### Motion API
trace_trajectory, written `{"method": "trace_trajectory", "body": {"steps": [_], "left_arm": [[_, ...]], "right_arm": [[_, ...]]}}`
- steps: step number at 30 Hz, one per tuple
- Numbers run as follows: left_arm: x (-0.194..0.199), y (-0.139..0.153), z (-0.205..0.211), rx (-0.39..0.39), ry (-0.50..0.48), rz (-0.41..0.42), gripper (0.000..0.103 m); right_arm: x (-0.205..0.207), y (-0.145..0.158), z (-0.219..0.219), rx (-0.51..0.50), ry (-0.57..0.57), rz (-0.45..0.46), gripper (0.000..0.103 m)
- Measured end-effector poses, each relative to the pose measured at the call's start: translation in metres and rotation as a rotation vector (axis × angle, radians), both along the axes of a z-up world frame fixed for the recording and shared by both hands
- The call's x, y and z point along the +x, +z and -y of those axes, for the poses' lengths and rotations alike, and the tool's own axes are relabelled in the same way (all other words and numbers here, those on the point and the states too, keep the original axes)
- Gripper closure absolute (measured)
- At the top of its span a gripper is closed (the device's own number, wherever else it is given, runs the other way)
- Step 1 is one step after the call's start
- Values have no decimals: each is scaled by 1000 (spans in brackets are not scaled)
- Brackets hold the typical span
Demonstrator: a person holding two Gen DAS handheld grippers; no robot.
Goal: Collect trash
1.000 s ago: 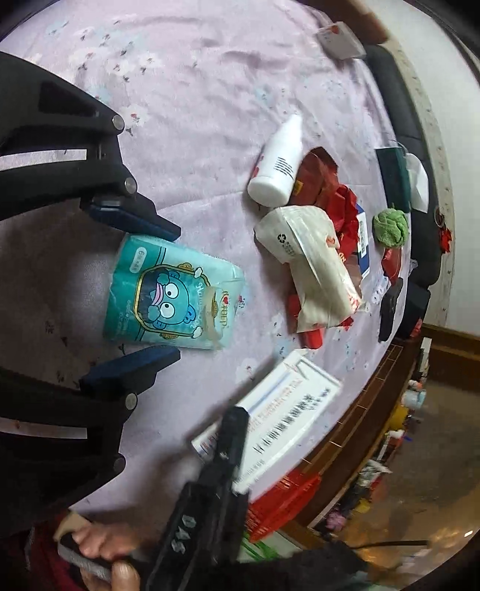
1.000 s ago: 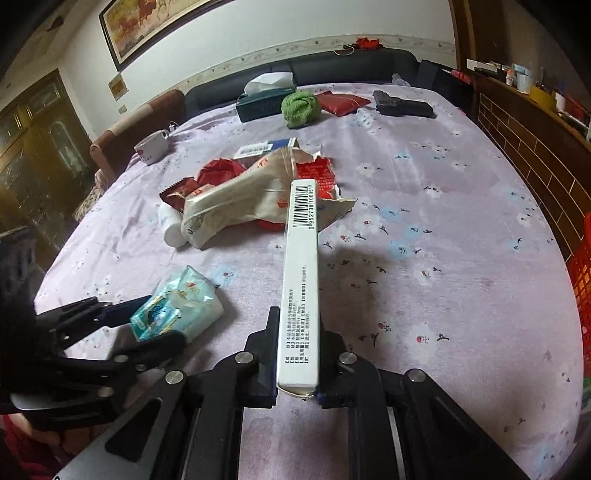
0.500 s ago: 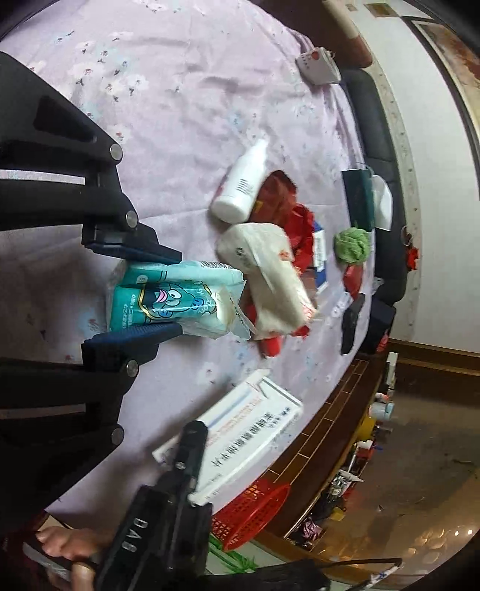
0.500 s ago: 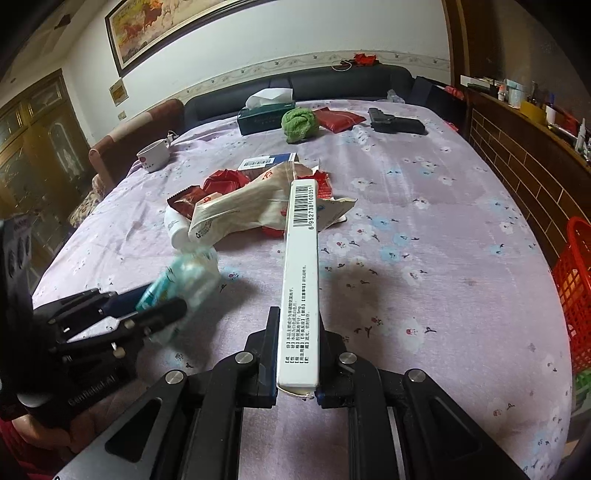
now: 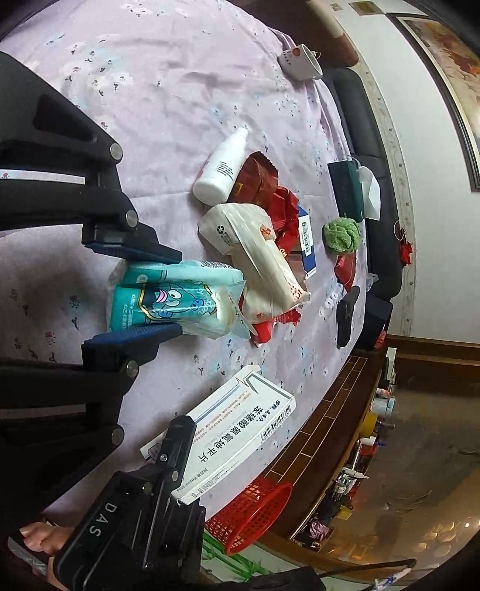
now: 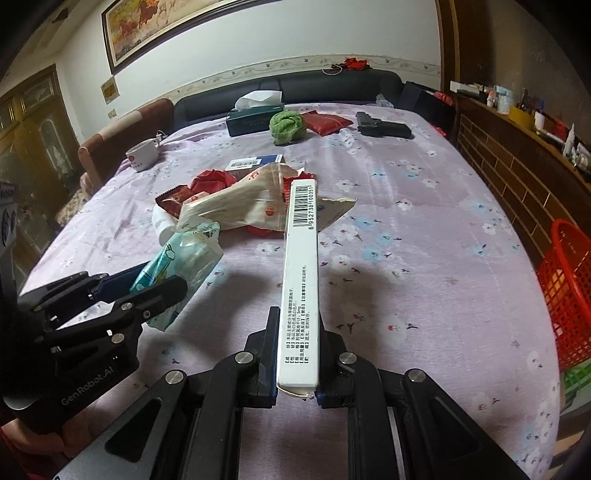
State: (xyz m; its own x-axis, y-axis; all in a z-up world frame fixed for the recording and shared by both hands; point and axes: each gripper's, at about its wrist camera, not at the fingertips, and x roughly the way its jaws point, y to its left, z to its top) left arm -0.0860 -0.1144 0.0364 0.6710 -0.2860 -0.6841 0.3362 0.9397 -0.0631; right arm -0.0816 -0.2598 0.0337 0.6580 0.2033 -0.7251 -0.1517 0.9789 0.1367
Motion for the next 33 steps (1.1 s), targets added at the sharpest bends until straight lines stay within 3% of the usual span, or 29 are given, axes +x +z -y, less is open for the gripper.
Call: {"method": "trace_trajectory", "body": {"steps": [33], "left_arm": [[-2,11,8,23,-20,33,71]], "right_arm": [[-7,19,16,-59,-55,64,88]]}}
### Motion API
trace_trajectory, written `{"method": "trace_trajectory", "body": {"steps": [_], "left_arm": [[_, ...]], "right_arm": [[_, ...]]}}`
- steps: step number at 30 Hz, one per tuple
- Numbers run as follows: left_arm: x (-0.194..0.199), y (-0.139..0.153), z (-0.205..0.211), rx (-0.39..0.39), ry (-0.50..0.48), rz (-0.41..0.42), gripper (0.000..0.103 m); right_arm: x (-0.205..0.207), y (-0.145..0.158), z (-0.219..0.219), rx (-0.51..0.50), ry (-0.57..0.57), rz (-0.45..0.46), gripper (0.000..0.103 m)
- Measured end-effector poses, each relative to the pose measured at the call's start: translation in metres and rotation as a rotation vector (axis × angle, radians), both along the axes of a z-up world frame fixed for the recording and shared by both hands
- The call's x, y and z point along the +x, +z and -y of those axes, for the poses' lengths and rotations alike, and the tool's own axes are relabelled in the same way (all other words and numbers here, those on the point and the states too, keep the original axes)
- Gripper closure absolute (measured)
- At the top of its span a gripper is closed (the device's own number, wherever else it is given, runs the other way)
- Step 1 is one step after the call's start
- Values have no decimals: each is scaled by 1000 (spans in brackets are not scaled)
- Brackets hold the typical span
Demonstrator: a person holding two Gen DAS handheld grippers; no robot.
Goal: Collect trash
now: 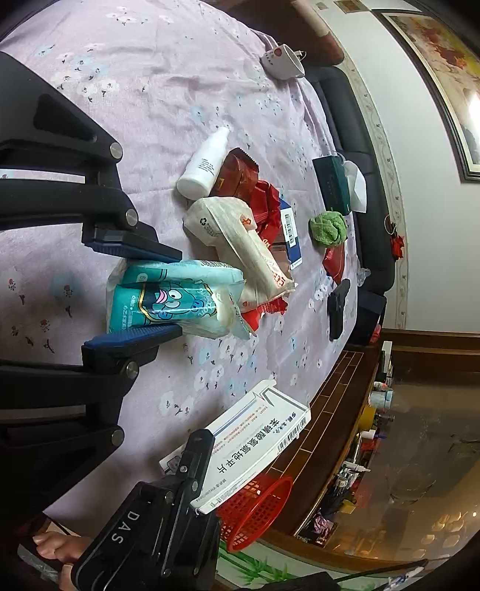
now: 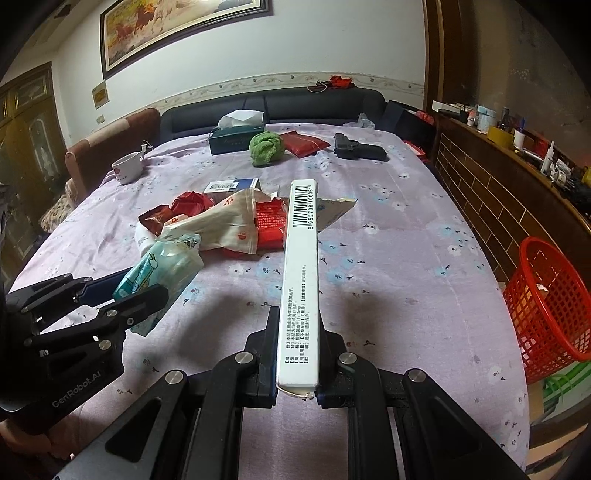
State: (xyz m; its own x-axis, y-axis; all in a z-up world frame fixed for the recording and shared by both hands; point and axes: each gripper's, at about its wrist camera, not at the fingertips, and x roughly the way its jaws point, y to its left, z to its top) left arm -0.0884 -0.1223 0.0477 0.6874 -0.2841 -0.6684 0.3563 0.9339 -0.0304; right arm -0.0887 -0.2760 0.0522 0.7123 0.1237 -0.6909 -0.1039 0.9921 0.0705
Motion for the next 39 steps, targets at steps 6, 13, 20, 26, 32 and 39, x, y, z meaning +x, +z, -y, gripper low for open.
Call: {"method": "trace_trajectory", "body": {"steps": [6,13,20,26,32,39], "left_arm": [[0,0,0,0,2,1,71],[-3,1,1,1,-3,3,71],[-4,2,2,2,-4,4,71],[-5,2,4,2,-7,3,71],[-6,2,9,7,-17,3,71],[-4,3,15,9,-25,1,71]], "right_arm": [[-1,0,-1,0,2,2,88],[-1,1,-2,-1,3,1,88],[-2,1,-2,-1,2,3,88],[-2,1,-2,-2,1,4,88],[-3,0,4,3,-8,3,88],[-5,1,12,9,-22,7,88]]}}
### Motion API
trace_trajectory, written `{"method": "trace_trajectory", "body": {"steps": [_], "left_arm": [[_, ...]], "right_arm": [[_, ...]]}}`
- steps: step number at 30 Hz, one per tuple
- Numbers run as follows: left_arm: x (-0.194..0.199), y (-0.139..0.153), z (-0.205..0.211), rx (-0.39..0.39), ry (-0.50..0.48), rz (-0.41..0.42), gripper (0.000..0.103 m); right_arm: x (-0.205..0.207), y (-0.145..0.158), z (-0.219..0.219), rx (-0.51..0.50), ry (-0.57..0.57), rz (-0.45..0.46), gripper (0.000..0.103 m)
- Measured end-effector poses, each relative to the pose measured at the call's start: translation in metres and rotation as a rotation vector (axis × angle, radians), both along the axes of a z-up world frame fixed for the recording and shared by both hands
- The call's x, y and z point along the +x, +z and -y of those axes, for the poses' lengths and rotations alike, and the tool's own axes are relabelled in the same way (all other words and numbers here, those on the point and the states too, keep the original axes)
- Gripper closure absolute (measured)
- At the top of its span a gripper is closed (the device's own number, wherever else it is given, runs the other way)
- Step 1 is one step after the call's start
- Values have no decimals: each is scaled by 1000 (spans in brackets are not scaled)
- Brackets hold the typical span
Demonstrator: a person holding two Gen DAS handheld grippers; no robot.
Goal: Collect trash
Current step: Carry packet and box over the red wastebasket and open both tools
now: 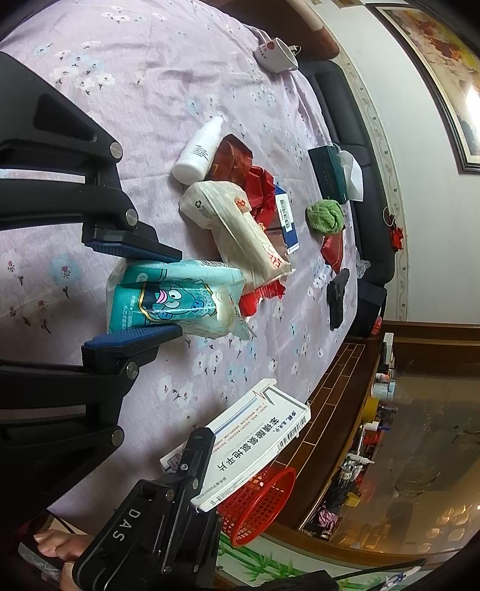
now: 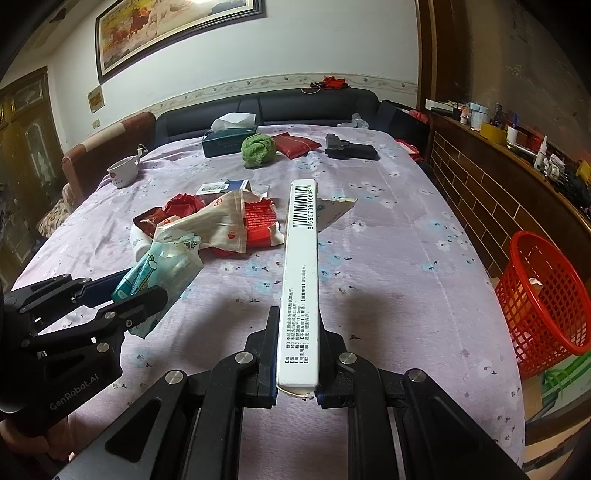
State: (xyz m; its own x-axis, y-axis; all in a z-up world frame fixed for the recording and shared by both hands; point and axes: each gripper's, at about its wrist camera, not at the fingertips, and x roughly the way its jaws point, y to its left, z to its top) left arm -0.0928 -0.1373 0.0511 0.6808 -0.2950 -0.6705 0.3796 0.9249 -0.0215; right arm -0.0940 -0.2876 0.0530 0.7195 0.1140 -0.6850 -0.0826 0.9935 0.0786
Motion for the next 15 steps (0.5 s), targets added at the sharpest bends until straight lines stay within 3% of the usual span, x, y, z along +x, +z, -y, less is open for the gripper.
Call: {"method": "trace_trajectory", "body": {"steps": [8,15], "left_arm": [[5,13,24,-16,-60,-8,71],[10,32,68,-53,-163,-35,71]], "right_arm": [[-4,7,23,30,-40,14,88],[-17,24,94,80,-171,51,88]]}}
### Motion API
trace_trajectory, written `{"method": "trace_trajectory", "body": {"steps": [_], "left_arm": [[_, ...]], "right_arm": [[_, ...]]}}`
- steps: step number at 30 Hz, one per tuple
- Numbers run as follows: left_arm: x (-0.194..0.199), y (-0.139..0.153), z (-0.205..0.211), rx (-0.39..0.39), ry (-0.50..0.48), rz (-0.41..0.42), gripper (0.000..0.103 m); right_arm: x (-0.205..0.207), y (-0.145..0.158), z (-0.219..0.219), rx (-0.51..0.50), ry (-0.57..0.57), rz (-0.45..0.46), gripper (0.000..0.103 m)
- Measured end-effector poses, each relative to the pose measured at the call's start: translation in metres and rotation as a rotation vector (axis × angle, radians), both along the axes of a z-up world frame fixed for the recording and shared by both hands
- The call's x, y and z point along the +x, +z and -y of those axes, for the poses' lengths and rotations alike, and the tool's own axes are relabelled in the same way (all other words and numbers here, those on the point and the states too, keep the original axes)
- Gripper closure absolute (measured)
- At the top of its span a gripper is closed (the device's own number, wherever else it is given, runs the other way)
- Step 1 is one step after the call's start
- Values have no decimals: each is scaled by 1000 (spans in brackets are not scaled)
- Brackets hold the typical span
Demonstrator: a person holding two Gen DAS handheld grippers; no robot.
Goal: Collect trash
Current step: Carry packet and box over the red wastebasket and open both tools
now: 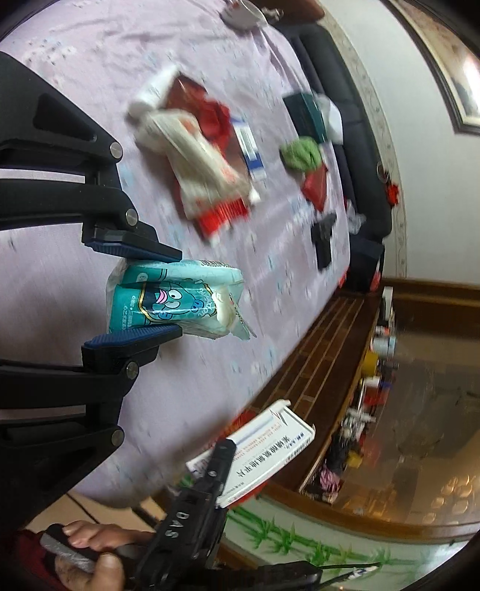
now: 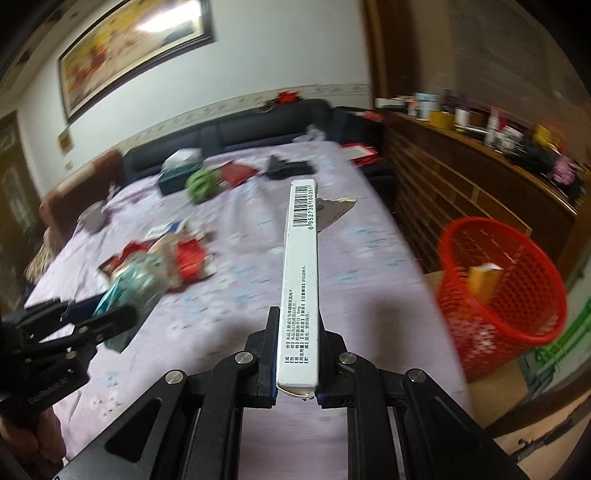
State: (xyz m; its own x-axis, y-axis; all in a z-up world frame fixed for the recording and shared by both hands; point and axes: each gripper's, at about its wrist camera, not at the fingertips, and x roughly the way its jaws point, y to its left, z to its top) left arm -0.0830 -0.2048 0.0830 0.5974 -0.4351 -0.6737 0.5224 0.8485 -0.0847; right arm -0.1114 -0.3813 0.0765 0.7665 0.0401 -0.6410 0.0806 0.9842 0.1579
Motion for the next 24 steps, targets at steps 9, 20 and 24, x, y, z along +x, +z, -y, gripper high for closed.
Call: {"method": "trace_trajectory", "body": {"steps": [9,20,24], "left_arm": [[1,16,100,-49,-184,-64,70],[20,14,218,-77,-293,-101,68],[33,9,248,-69,-295,-118,67]], "right_arm": [[-30,24,116,62,-191,54,88],[-31,16,201,107,-284,17,88],[-24,8,222,126,-301,5,88]]}}
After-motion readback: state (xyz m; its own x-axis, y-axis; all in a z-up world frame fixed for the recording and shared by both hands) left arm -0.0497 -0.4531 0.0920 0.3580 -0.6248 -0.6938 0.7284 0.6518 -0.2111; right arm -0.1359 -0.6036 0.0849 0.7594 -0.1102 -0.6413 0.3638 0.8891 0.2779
